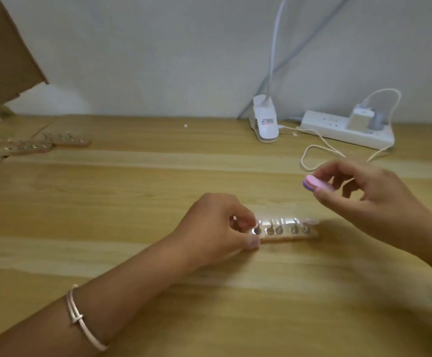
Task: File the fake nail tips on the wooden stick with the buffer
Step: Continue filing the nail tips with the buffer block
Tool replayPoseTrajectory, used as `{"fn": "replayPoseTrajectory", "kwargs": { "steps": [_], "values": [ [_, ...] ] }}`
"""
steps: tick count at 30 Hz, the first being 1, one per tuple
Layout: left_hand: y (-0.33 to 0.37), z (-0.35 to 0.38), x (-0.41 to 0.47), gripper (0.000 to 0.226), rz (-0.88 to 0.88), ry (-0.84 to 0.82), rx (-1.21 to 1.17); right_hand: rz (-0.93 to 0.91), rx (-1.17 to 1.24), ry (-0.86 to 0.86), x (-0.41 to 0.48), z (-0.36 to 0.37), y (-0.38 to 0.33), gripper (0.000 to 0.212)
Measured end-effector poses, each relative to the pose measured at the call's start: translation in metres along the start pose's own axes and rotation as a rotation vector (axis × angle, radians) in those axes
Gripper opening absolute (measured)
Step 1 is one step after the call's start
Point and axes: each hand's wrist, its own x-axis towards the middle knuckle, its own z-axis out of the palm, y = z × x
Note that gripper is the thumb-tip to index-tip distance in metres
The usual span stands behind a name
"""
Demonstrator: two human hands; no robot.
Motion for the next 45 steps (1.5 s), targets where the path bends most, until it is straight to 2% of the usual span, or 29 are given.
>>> {"fn": "replayPoseTrajectory", "kwargs": {
  "steps": [4,8,13,15,19,21,23,26,28,40,45],
  "values": [
    [0.014,0.021,0.0,0.021,0.003,0.012,-0.057,-0.01,-0.008,0.024,-0.021,0.0,0.003,0.004],
    [0.019,0.03,-0.005,0.035,-0.041,0.024,-0.155,-0.036,-0.005,0.086,-0.04,-0.002,0.005,0.008],
    [0.021,0.036,-0.004,0.013,-0.088,0.089,-0.337,0.006,0.118,0.184,-0.054,-0.002,0.009,0.009],
    [0.024,0.038,-0.007,0.011,-0.053,0.136,-0.288,0.005,0.142,0.206,-0.057,-0.001,0.007,0.008],
    [0.037,0.039,-0.018,0.005,0.238,0.295,0.176,-0.075,0.084,0.217,-0.066,0.004,-0.002,0.008],
    [0.044,0.039,-0.03,0.002,0.314,0.333,0.165,-0.16,0.029,0.223,-0.074,0.006,-0.005,0.012],
    [0.048,0.041,-0.043,0.004,0.293,0.293,0.006,-0.276,-0.011,0.197,-0.086,0.011,-0.006,0.018],
    [0.049,0.047,-0.054,0.015,0.19,0.145,-0.309,-0.388,-0.024,0.156,-0.104,0.023,-0.01,0.015],
    [0.045,0.049,-0.055,0.024,0.184,0.071,-0.409,-0.447,-0.06,0.148,-0.107,0.031,-0.011,0.017],
    [0.033,0.051,-0.052,0.015,0.254,0.021,-0.258,-0.441,-0.123,0.135,-0.102,0.026,0.001,0.016],
    [0.036,0.05,-0.054,0.016,0.298,0.022,-0.208,-0.511,-0.098,0.102,-0.104,0.033,-0.006,0.016]
  ]
}}
